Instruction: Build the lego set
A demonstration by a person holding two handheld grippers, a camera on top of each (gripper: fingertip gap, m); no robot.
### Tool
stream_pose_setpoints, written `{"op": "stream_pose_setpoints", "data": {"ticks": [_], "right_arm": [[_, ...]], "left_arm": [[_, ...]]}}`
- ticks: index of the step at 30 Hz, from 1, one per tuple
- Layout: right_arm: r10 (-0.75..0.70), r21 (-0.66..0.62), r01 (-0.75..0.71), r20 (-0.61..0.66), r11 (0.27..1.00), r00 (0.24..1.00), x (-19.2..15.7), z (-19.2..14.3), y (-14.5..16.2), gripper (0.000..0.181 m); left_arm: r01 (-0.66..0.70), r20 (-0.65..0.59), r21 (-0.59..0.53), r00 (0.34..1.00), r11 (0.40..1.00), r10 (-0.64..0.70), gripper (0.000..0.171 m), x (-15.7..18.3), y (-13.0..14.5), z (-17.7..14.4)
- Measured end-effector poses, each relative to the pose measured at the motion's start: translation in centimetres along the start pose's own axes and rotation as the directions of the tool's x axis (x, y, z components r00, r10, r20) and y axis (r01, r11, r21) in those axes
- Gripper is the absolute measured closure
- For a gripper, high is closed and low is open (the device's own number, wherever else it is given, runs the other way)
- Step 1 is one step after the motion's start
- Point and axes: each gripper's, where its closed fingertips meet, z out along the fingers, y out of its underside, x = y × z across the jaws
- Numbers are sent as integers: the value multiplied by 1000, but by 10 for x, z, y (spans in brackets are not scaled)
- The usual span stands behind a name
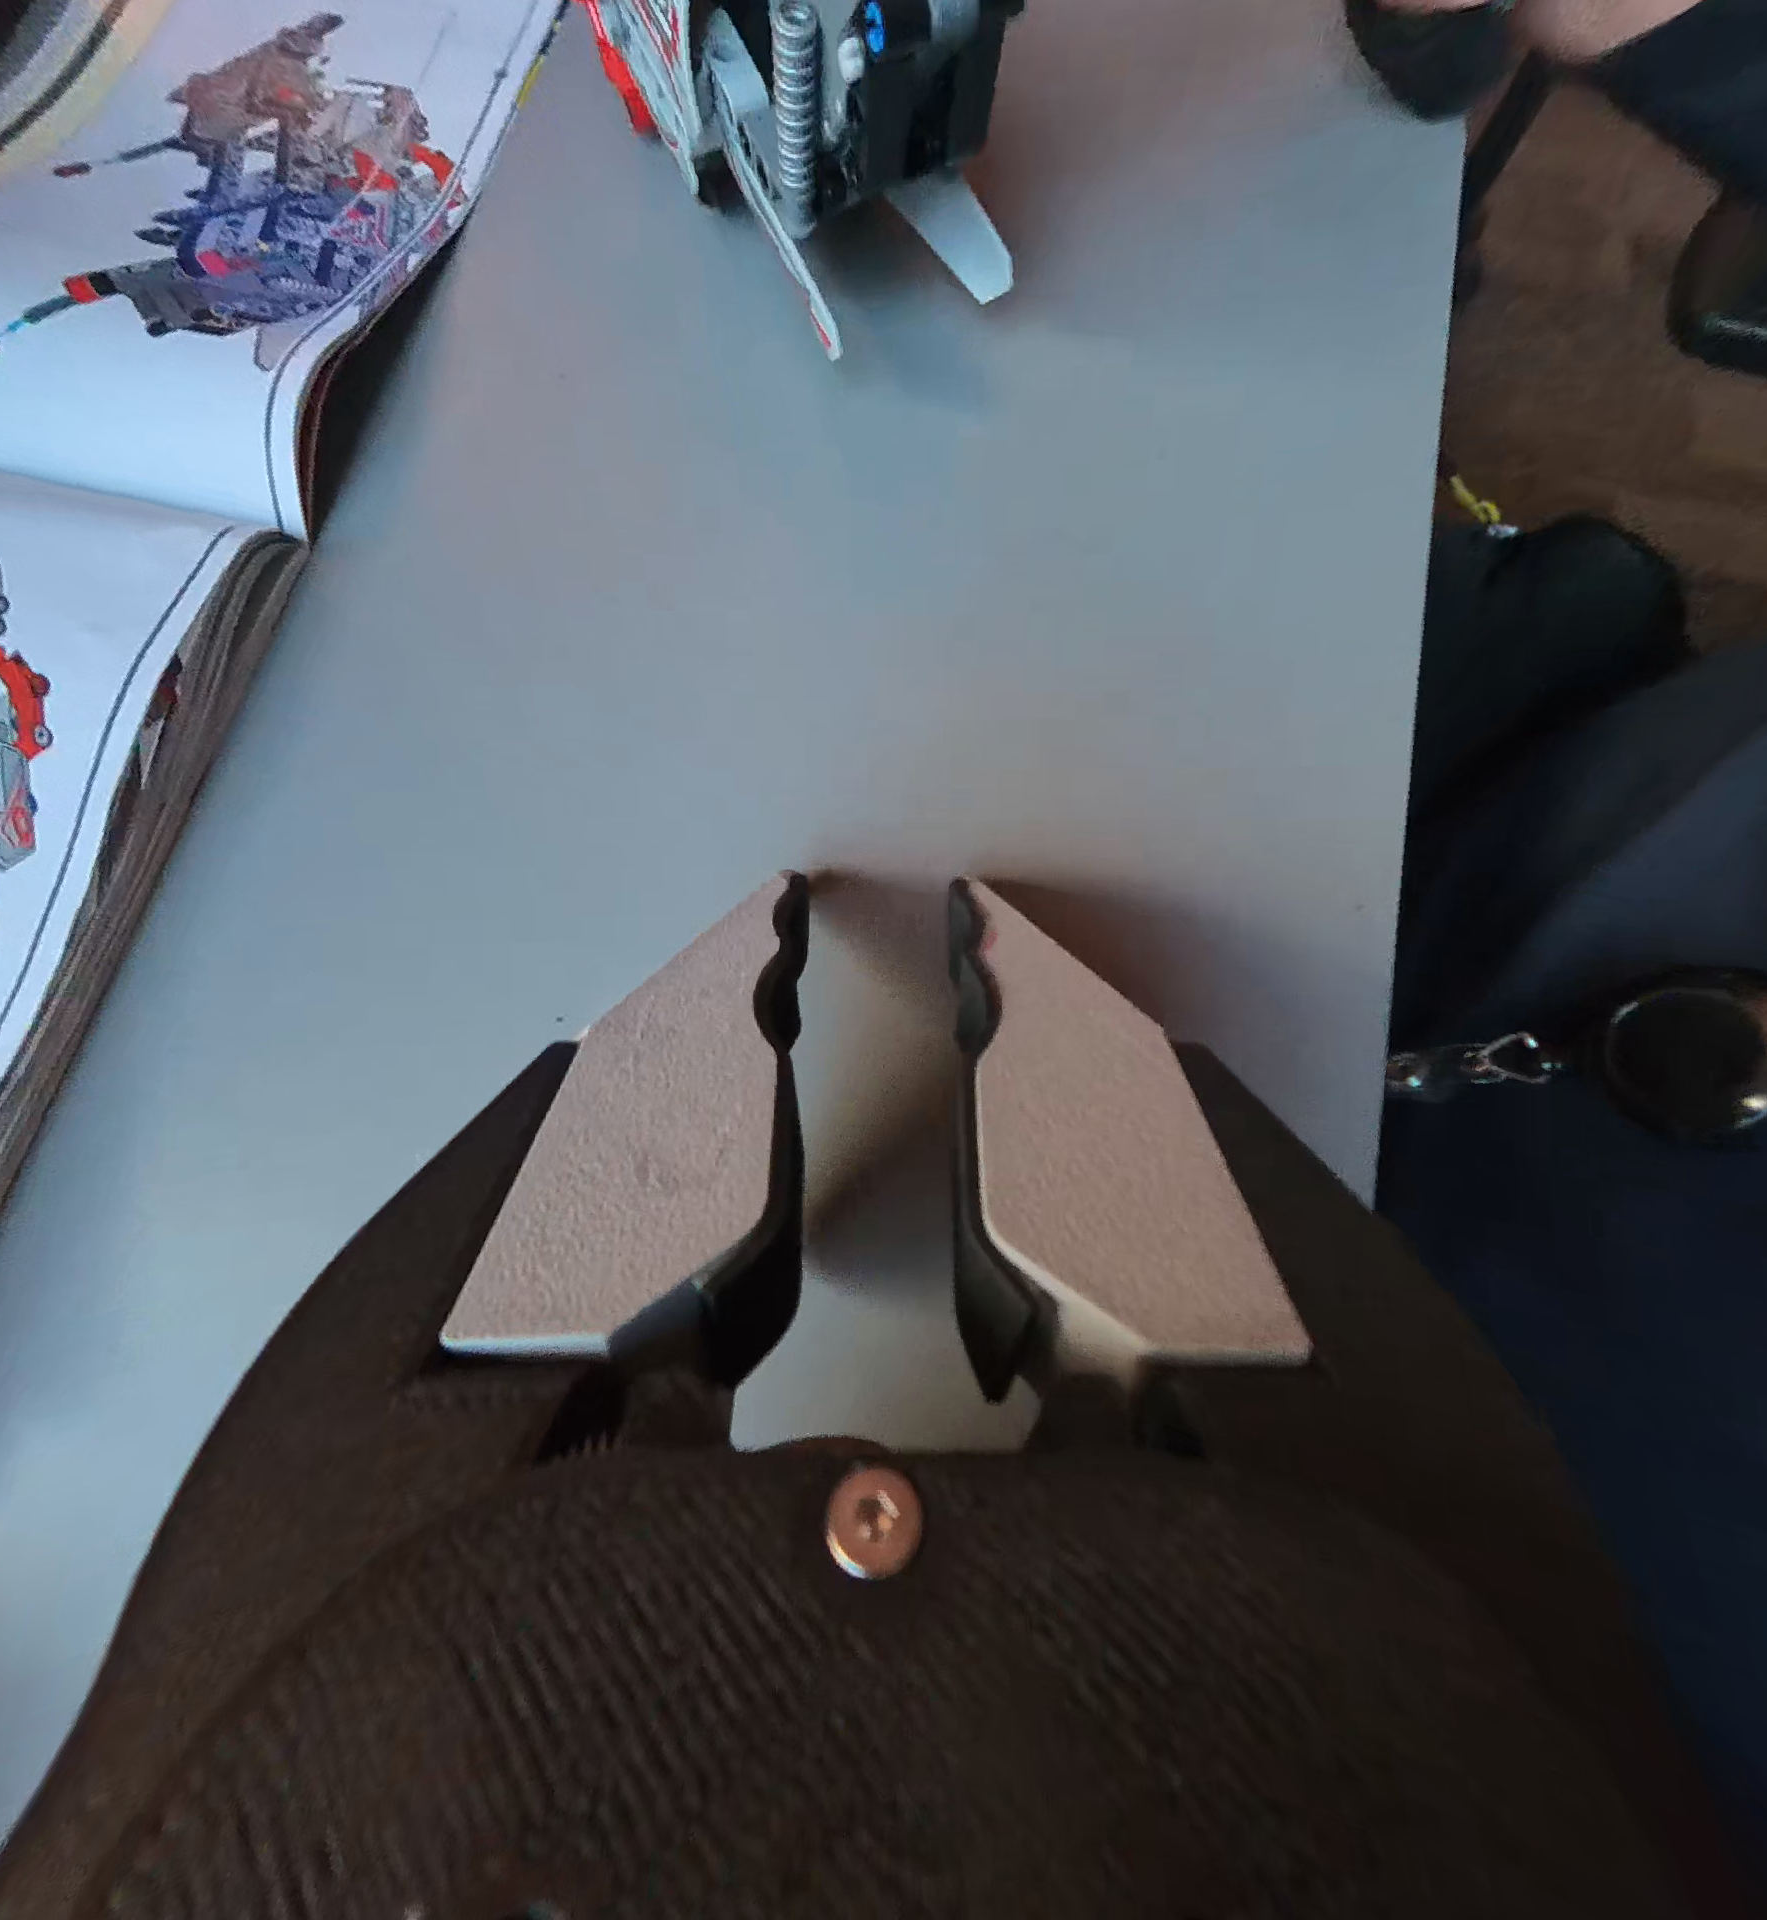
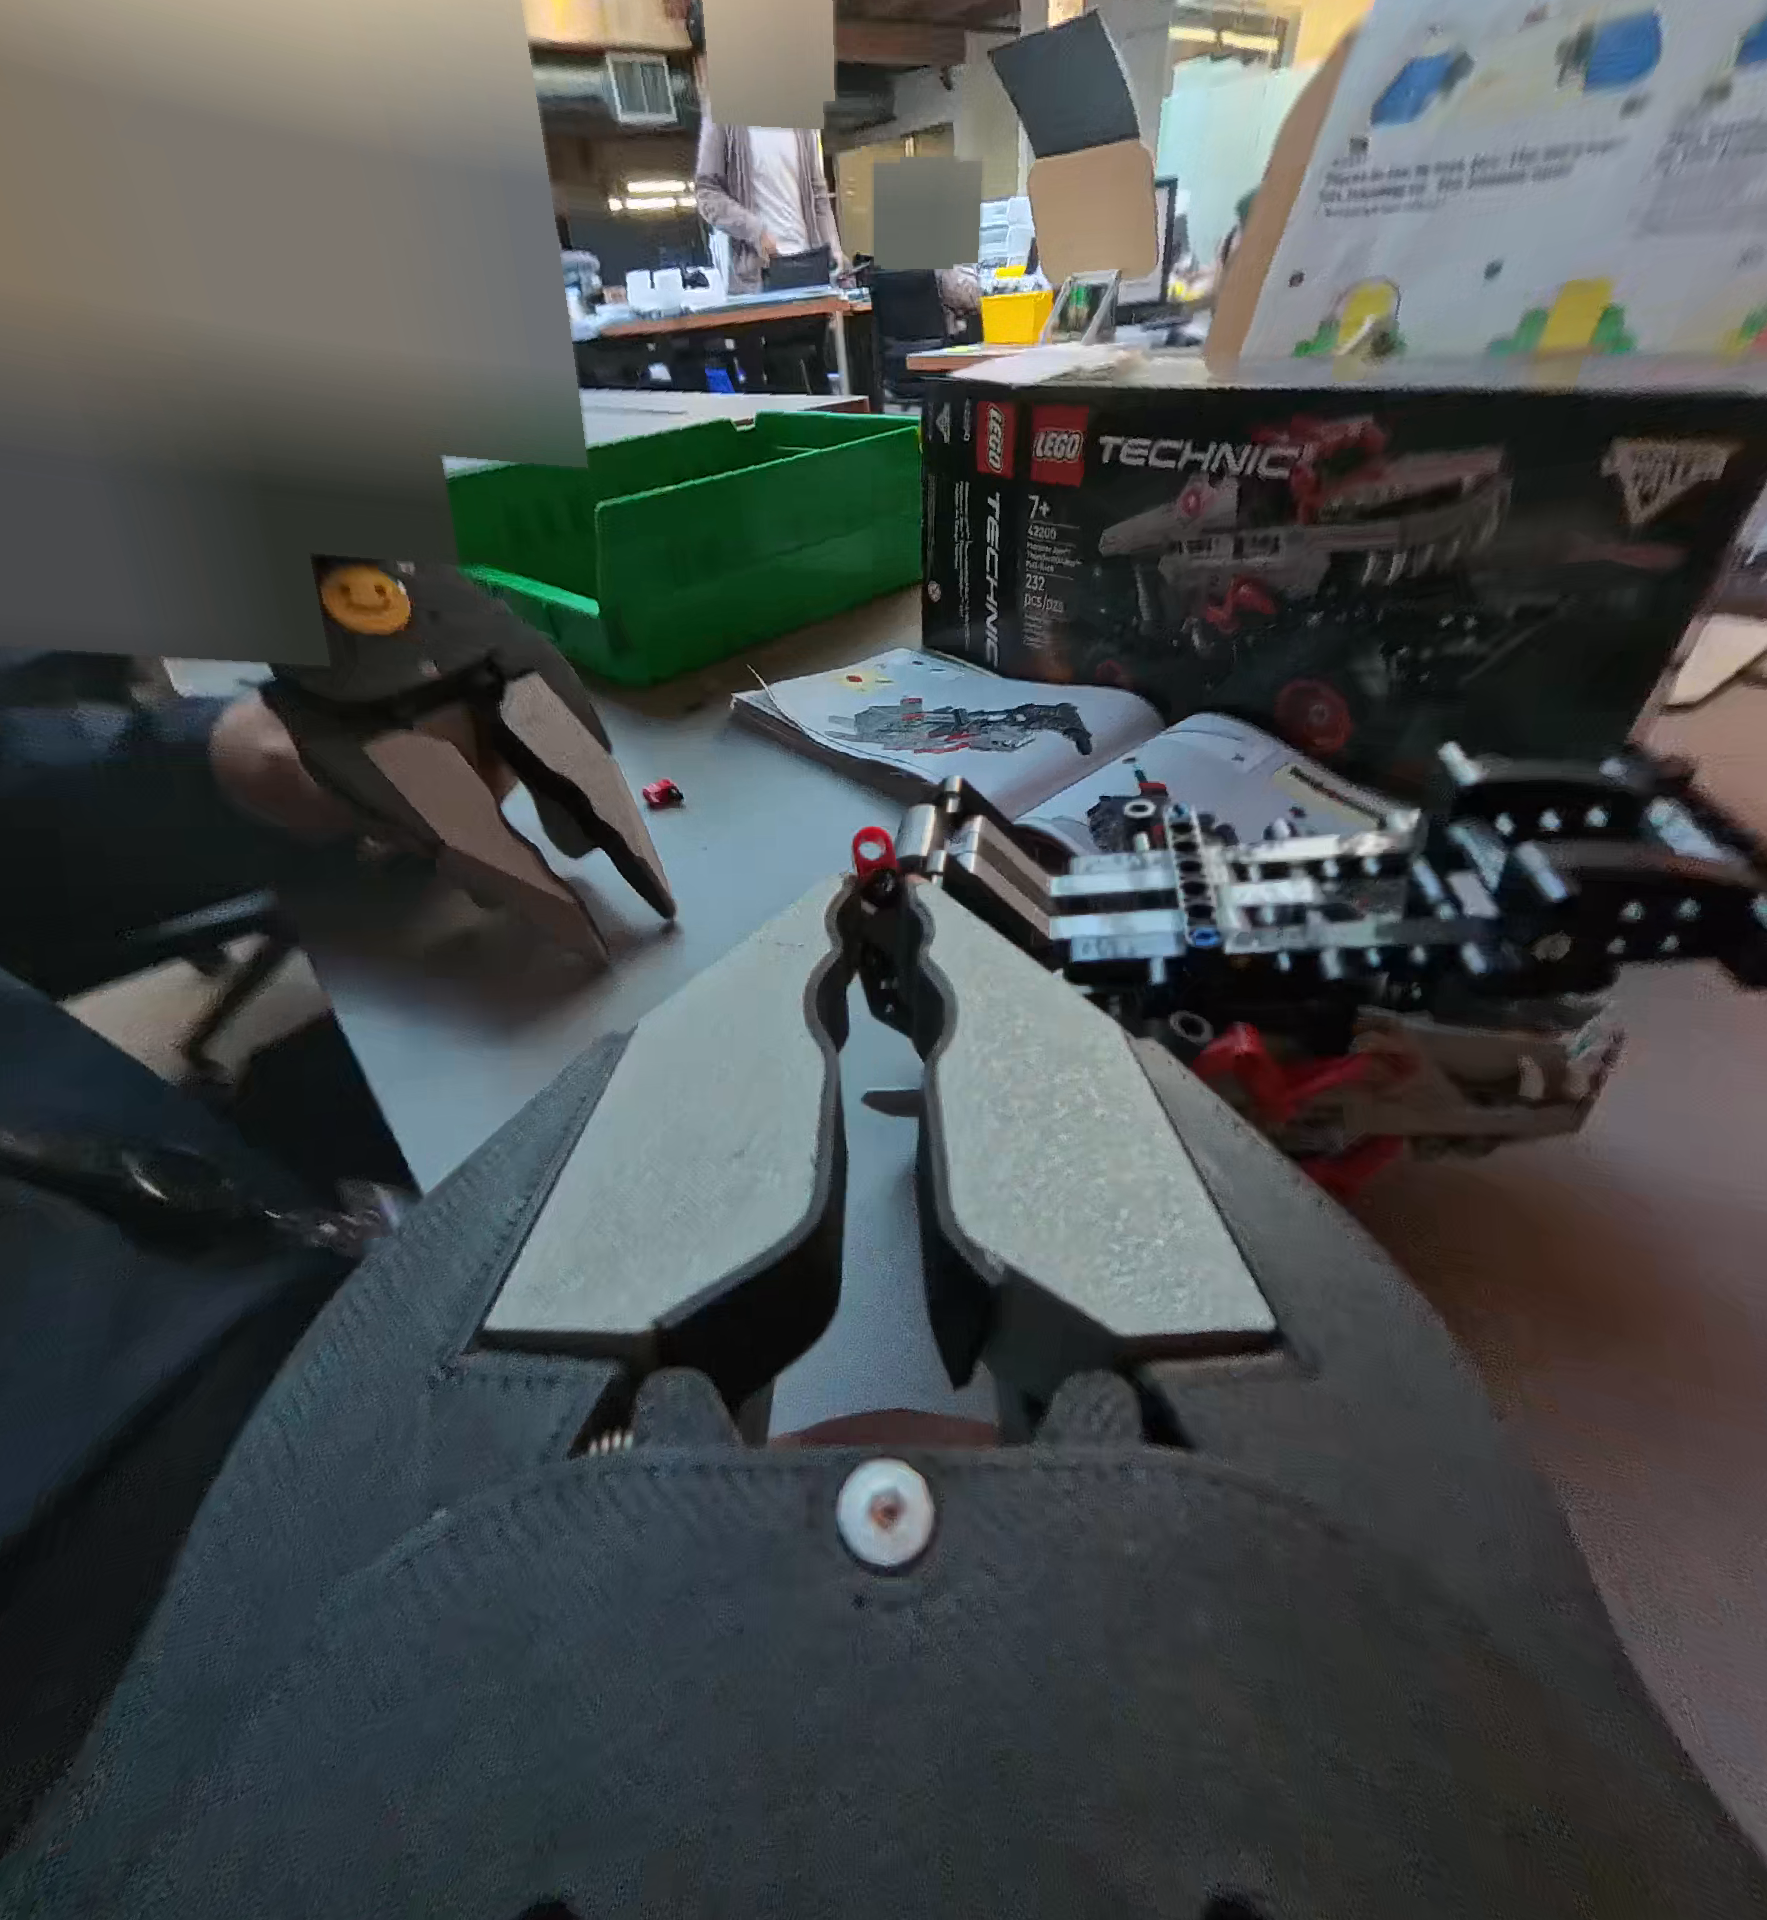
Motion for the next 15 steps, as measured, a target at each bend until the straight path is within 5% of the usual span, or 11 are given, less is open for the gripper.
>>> {"op": "stream_pose_setpoints", "data": {"ticks": [6,15], "right_arm": [[398,9,-401,101,916,912,-2,-2,2,178],[441,73,-456,157,887,883,-7,-16,-5,179]], "left_arm": [[9,7,-1,1000,1000,-9,147,-2,-2,2],[-60,80,2,995,998,60,153,2,-3,2]]}}
